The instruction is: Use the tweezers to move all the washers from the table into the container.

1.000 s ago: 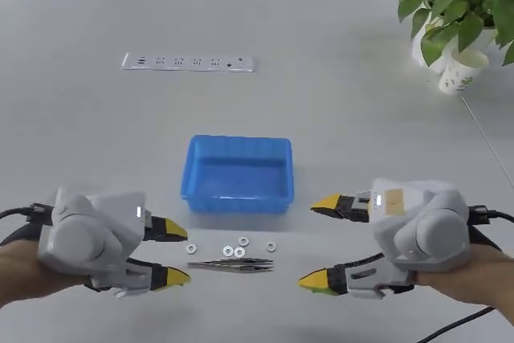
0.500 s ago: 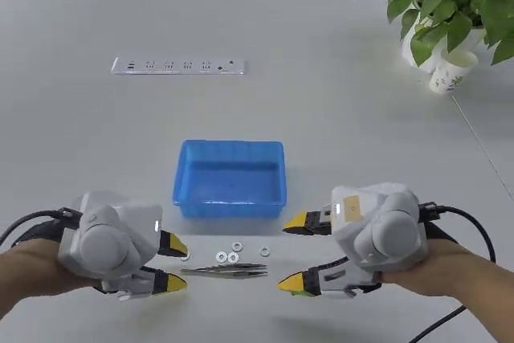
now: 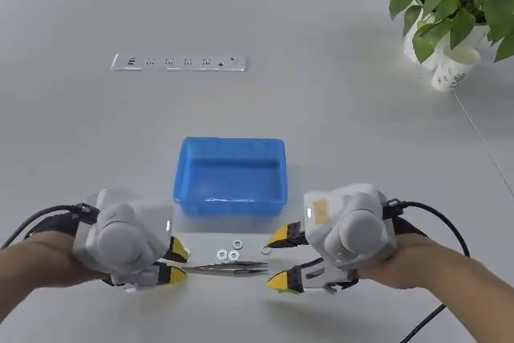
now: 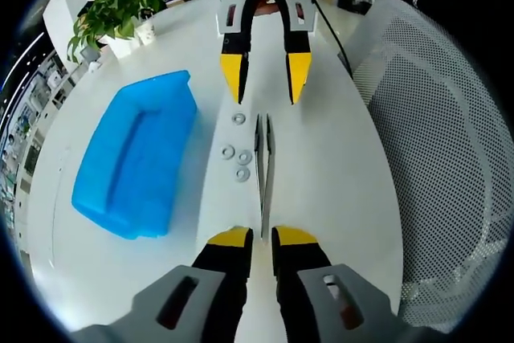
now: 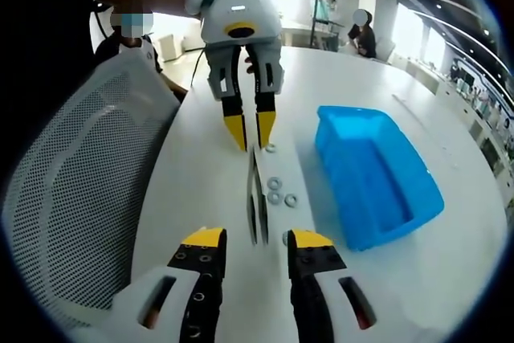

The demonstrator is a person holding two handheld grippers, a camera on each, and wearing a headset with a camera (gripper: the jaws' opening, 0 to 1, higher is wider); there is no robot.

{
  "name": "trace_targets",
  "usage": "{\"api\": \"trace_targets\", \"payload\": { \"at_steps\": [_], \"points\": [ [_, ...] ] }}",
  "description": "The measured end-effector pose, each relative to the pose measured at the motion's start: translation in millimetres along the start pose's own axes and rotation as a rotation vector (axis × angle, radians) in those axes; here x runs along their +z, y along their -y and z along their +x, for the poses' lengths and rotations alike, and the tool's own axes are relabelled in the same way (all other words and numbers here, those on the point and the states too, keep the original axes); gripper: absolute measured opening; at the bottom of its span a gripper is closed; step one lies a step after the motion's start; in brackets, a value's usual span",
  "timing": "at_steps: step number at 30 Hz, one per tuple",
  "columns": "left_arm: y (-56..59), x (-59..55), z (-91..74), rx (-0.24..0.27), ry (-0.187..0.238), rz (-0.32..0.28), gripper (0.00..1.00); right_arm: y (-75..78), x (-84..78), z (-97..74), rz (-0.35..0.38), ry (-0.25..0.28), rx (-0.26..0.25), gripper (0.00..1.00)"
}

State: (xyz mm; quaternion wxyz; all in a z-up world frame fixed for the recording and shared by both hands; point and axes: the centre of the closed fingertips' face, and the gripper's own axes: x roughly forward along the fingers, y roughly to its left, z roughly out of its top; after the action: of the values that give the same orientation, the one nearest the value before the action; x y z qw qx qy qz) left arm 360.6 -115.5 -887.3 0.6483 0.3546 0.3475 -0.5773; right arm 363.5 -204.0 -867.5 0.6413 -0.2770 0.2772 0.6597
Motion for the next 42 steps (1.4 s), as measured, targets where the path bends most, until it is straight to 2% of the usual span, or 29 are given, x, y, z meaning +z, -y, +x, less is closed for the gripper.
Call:
{"api": "trace_targets", "payload": {
  "at_steps": [10,27,35,42],
  "points": [
    [-1.5,0.1,3.3,-0.014,0.000,0.005,0.08,-2.2,5.0,17.2,-0.017,-0.015,0.042,0.27],
    [0.0,0.3,3.7,-0.032,0.003,0.002,0.05,0.0,7.4,34.0,-0.010,-0.043,0.056,0.19],
    [0.1,0.1,3.6,-0.036,0.005,-0.003,0.05,0.4,7.6,38.2,-0.043,-0.057,0.059,0.18],
    [0.1,-0.1,3.7,-0.038,0.007,-0.006,0.05,1.0,9.1,39.5,-0.128,-0.081,0.056,0.15]
  ]
}}
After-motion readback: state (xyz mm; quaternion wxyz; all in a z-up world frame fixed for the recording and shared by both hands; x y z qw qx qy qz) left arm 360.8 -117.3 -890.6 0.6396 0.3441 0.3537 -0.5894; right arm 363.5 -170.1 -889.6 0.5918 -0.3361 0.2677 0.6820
